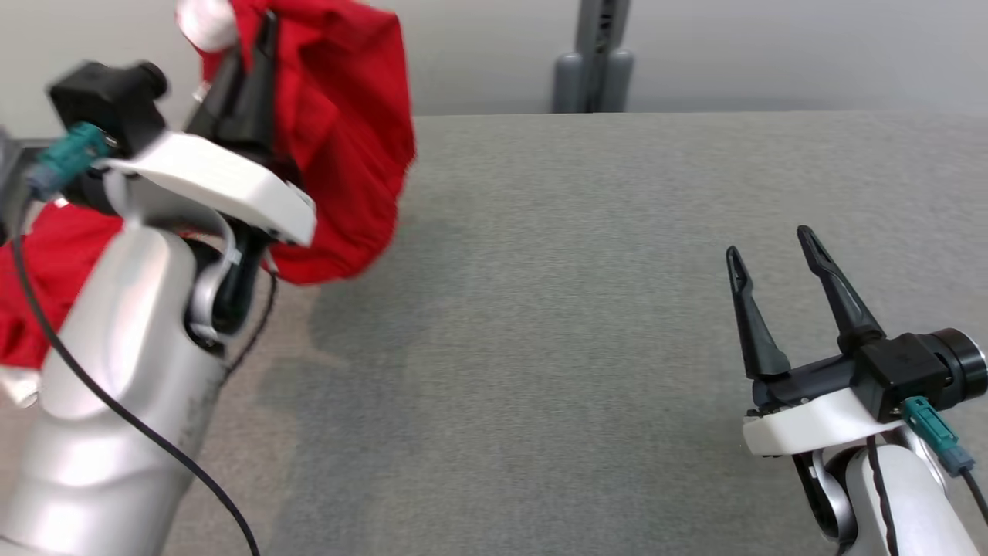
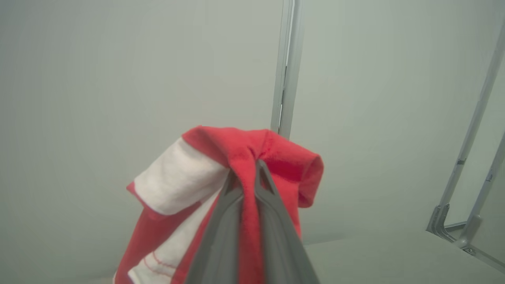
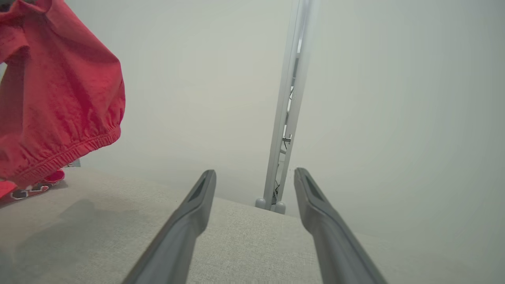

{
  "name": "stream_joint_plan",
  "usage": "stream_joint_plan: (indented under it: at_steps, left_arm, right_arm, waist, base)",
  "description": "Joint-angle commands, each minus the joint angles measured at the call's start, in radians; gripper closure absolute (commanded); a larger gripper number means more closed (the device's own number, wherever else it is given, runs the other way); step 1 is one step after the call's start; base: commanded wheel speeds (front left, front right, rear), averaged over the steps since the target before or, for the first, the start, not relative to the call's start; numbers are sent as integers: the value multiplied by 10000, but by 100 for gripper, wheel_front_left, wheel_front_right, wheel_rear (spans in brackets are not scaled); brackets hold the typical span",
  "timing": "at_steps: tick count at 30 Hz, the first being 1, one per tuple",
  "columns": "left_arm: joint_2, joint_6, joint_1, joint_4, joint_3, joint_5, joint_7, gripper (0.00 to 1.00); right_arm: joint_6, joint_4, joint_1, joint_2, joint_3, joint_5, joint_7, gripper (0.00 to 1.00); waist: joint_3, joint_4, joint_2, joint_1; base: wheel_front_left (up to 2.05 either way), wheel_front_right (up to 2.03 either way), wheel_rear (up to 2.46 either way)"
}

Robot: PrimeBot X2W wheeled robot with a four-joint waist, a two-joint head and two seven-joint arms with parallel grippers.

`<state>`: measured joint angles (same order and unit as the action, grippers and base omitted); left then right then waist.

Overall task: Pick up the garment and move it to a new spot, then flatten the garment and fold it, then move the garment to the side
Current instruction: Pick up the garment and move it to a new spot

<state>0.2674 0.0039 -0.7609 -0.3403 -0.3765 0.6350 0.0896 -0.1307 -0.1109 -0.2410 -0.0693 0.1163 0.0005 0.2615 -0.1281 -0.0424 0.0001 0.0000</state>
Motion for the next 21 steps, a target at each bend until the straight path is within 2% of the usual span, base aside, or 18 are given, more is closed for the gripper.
stream_joint_plan:
  at_steps: [1,9,15,21]
  left_arm:
    - [-38,107,263,312,-137,-105,-75,100]
    - [-464,502,1253,922,-817,-123,-595,100]
    - [-858,456,1656,370,-1596,-490,-570,100]
    - [-1373,397,1219,-546,-2121,-761,-411,100]
  right_arm:
    - [-2,56,51,-18,-100,-22,55,0]
    - [-2,169,-54,53,-542,-174,53,0]
    - [-2,225,-234,134,-767,-166,55,0]
    - [-2,261,-395,172,-984,-65,55,0]
  waist:
    - [8,493,-1,0]
    - [-284,1461,-1,0]
    - [-761,2379,-1,0]
    - [-1342,3272,-1,0]
  base:
    - [0,0,0]
    - [0,0,0]
    - [0,0,0]
    - [0,0,0]
